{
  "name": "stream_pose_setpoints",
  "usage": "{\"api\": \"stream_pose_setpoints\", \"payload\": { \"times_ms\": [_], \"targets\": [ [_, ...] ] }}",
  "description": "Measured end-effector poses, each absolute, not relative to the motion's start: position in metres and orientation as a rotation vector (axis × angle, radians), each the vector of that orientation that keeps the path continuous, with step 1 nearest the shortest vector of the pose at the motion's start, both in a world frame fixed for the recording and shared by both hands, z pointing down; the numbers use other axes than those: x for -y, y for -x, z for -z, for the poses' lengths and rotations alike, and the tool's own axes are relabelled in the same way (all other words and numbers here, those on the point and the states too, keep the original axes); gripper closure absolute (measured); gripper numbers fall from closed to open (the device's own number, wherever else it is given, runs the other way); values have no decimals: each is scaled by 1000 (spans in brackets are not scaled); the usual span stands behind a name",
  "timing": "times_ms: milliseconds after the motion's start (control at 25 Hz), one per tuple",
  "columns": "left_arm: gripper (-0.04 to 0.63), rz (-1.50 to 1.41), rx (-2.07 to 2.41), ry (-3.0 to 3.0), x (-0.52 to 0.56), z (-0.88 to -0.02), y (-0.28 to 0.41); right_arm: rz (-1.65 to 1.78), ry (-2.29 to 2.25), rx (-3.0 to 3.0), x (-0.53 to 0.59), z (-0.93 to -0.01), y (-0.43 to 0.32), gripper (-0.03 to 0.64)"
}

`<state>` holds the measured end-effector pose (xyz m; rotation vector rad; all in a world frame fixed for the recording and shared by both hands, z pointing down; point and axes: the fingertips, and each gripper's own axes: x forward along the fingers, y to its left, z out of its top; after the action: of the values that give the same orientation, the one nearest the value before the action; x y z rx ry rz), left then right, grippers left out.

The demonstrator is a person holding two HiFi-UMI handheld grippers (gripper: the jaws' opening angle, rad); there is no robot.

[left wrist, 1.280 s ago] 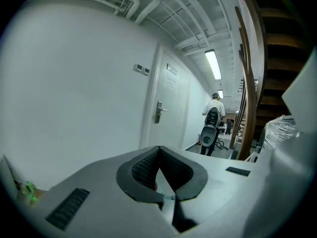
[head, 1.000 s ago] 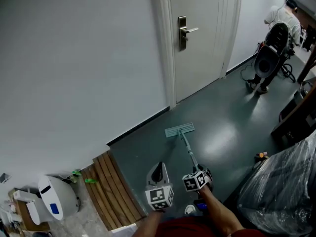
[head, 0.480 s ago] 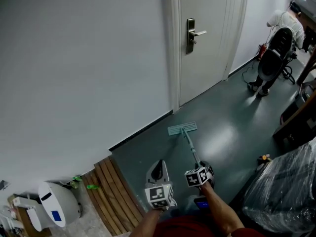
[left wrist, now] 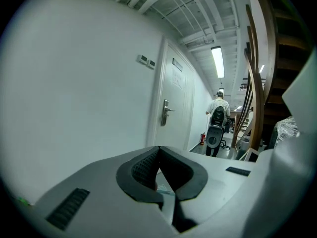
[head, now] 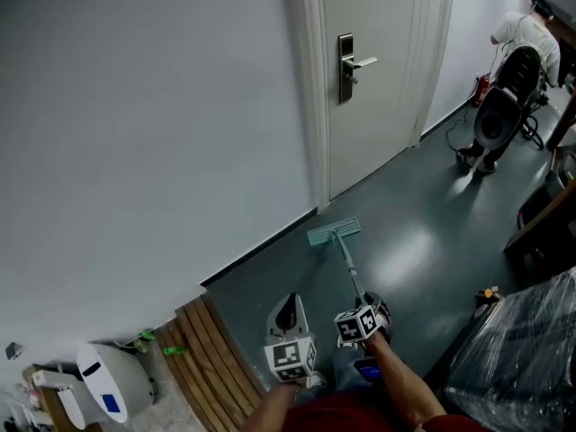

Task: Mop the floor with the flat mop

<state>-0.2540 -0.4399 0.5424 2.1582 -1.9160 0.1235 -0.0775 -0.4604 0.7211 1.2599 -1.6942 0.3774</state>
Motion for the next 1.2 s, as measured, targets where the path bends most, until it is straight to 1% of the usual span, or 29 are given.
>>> {"api": "stream_pose_setpoints", "payload": {
  "times_ms": [840, 1200],
  "targets": [
    [581, -170, 1939, -2114, 566, -561, 199, -414, -1223, 1773, 581, -705, 23, 500],
    [581, -153, 1877, -2168, 593, -556, 195, -386, -1181, 1765, 592, -700, 30, 500]
  ]
}}
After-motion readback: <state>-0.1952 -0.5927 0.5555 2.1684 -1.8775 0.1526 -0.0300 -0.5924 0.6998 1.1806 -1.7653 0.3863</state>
